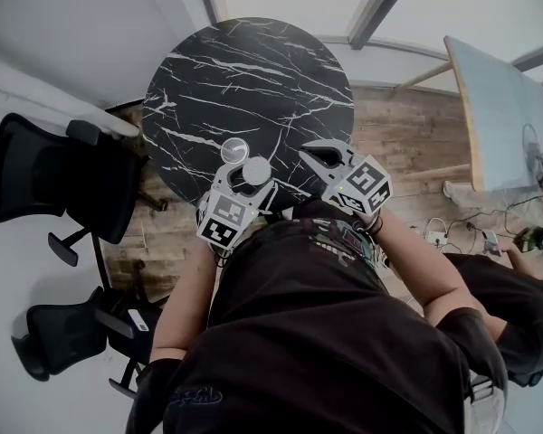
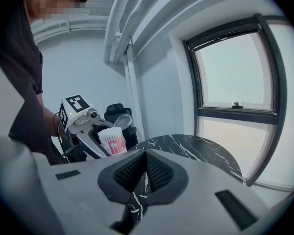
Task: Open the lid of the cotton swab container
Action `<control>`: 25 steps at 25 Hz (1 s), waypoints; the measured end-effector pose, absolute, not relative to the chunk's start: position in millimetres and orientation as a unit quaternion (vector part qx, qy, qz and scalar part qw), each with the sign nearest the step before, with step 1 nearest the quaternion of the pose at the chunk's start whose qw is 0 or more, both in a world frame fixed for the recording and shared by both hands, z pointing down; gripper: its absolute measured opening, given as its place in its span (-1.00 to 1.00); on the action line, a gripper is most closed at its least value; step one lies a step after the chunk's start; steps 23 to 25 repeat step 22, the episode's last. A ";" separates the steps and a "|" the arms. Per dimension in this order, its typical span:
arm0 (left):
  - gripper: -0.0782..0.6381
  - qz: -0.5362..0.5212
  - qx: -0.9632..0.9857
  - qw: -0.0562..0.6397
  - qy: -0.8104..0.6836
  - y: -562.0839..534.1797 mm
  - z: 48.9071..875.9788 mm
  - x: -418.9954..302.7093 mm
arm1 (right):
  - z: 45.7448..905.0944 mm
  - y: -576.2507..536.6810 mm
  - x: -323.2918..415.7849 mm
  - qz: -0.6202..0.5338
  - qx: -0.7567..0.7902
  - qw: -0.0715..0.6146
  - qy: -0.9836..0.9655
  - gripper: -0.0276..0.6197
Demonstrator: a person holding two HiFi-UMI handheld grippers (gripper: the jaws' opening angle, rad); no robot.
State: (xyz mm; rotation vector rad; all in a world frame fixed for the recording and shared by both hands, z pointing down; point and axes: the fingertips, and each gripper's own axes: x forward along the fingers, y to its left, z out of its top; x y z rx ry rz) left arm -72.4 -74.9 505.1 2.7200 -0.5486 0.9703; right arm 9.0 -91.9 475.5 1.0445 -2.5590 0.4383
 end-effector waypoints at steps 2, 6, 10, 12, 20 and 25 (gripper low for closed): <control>-0.06 0.329 0.920 0.101 -0.186 -74.2 505.7 -71.8 | 476.2 -91.7 9.3 0.155 0.366 0.170 -0.902 -0.85; -0.06 0.330 0.920 0.102 -0.186 -72.4 506.9 -70.9 | 475.9 -91.4 10.3 0.154 0.365 0.170 -0.902 -0.85; -0.06 0.331 0.919 0.103 -0.186 -69.6 506.7 -70.9 | 474.9 -89.9 11.5 0.154 0.364 0.171 -0.903 -0.85; -0.06 0.331 0.919 0.104 -0.185 -69.0 507.2 -70.3 | 475.5 -90.1 12.3 0.155 0.364 0.171 -0.902 -0.85; -0.06 0.334 0.919 0.104 -0.184 -66.9 507.9 -67.6 | 476.4 -89.1 15.6 0.157 0.364 0.170 -0.902 -0.85; -0.06 0.333 0.919 0.105 -0.184 -66.7 507.7 -66.6 | 476.2 -89.7 17.5 0.157 0.366 0.169 -0.901 -0.85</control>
